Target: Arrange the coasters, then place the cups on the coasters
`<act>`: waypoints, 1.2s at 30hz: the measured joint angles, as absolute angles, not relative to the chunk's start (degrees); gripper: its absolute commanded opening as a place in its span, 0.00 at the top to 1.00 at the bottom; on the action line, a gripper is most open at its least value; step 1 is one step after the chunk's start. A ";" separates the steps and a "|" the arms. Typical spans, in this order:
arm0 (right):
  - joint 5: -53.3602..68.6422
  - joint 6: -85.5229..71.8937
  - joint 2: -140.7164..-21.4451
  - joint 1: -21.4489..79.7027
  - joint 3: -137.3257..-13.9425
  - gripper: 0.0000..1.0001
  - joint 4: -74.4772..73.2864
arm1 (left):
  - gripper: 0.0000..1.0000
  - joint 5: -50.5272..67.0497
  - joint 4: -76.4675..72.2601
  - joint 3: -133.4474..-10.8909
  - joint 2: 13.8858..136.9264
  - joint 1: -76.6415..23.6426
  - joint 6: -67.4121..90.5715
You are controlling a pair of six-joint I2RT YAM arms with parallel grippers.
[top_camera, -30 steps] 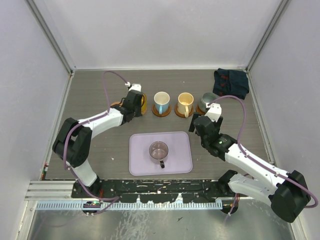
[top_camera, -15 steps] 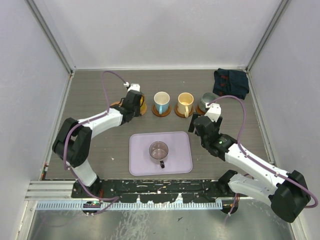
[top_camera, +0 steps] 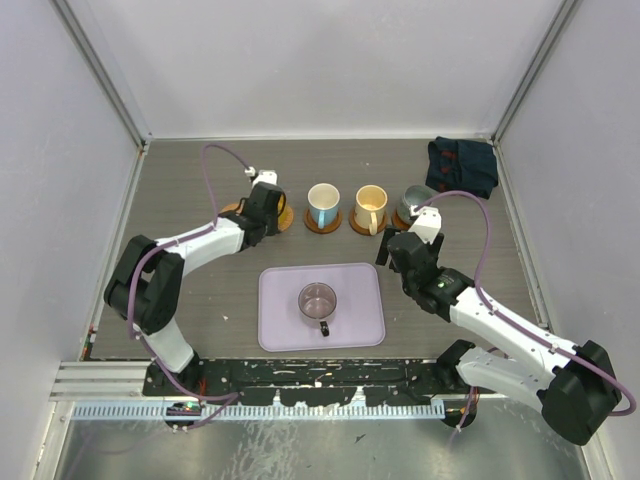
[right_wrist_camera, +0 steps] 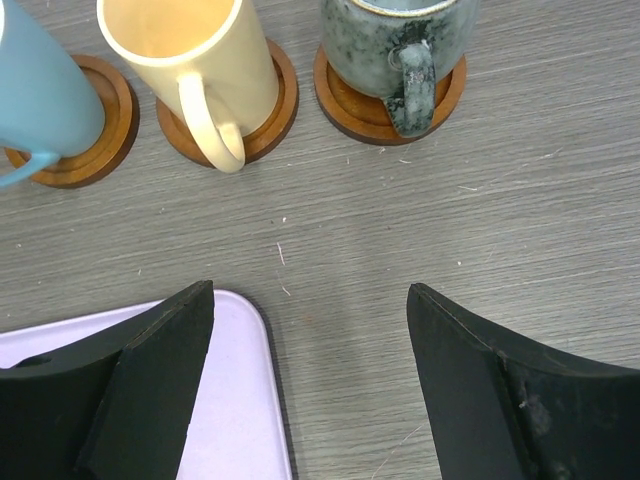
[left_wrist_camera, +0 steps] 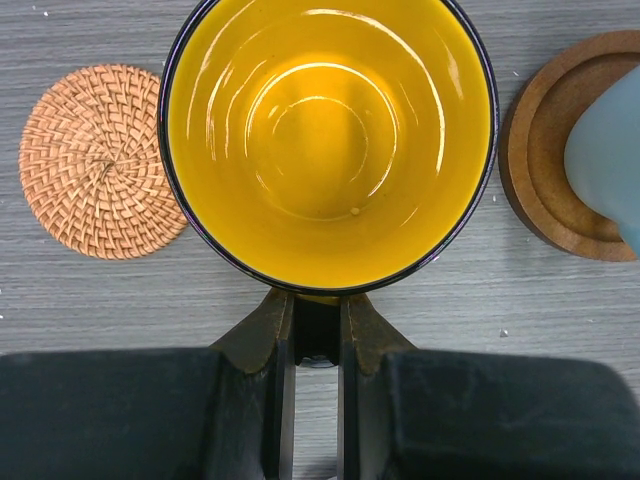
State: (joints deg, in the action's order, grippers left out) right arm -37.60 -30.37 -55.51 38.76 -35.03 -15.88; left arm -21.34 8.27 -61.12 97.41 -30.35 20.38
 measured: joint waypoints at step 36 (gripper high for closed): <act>-36.12 -31.27 -56.27 38.76 -35.00 0.18 -15.88 | 1.00 -20.12 6.66 -59.96 97.41 -30.26 24.73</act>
